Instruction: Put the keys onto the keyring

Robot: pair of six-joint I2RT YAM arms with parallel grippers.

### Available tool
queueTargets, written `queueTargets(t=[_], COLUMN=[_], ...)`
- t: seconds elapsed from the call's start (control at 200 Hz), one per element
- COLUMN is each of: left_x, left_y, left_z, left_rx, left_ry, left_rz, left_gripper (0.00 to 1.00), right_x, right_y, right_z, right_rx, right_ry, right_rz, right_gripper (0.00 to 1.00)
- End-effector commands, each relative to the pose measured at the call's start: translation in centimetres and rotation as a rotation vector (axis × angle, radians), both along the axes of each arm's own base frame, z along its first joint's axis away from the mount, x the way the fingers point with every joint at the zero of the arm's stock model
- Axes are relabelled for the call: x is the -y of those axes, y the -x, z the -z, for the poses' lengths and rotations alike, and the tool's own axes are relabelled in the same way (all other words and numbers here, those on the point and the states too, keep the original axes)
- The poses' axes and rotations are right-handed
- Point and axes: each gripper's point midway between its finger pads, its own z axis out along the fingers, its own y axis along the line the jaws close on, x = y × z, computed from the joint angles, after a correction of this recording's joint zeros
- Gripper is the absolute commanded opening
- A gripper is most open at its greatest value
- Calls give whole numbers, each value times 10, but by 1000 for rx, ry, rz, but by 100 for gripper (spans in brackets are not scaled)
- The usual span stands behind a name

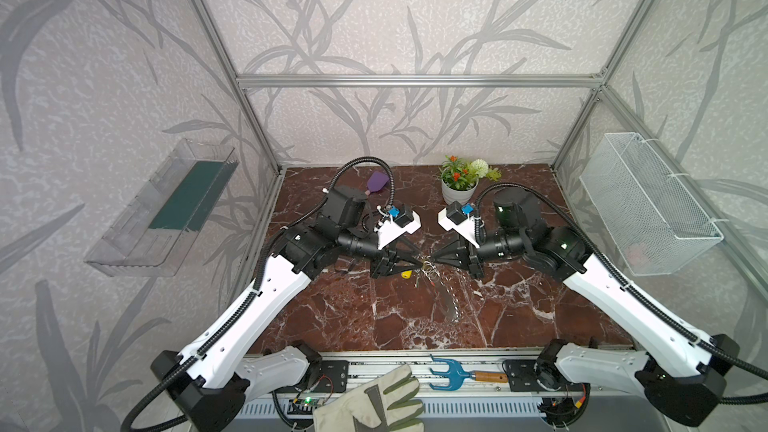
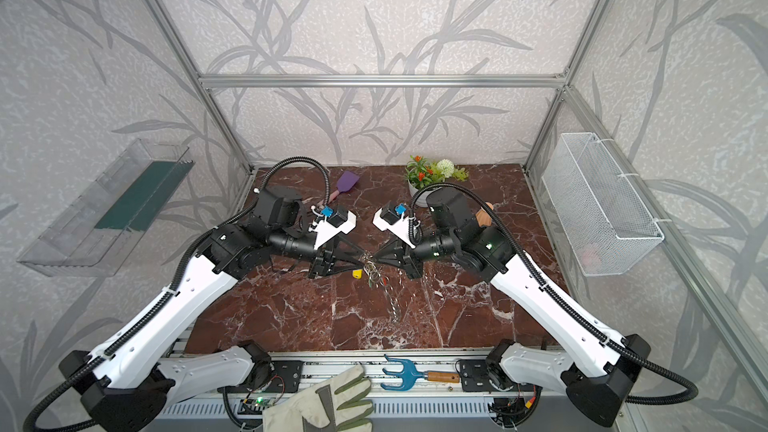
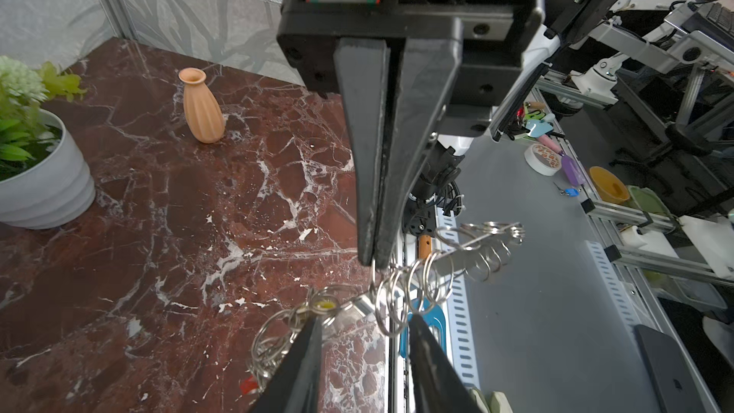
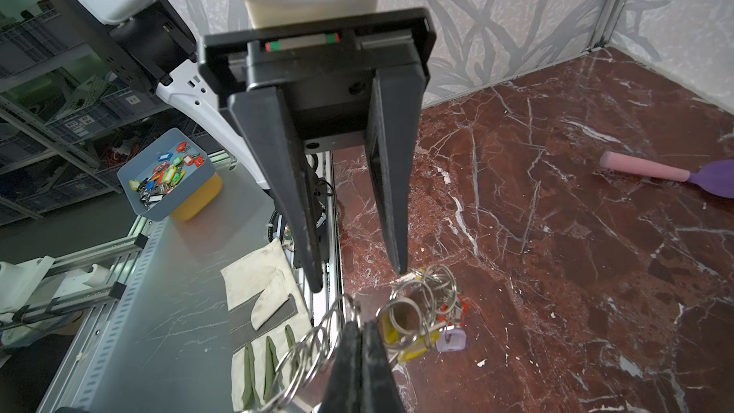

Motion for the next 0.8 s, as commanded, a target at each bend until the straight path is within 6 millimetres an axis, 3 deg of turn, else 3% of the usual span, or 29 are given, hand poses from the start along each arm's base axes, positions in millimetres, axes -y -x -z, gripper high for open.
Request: queueTargets(t=[0.0,0.275,0.795], left_x=[1,12,17], left_y=[13,8,-3], left_z=[-13,-12,2], left_rx=[28,28,22], left_ry=[30,42,7], left_rz=[76,88,54], left_gripper=[37,32,34], right_x=[-1,-4,-4], right_y=[8,10,14], right_z=[-7,-11,-15], right_rx=[10,11,15], right_ry=[10,3,-24], right_rz=[-47,-65,-79], right_gripper=[0,0,0])
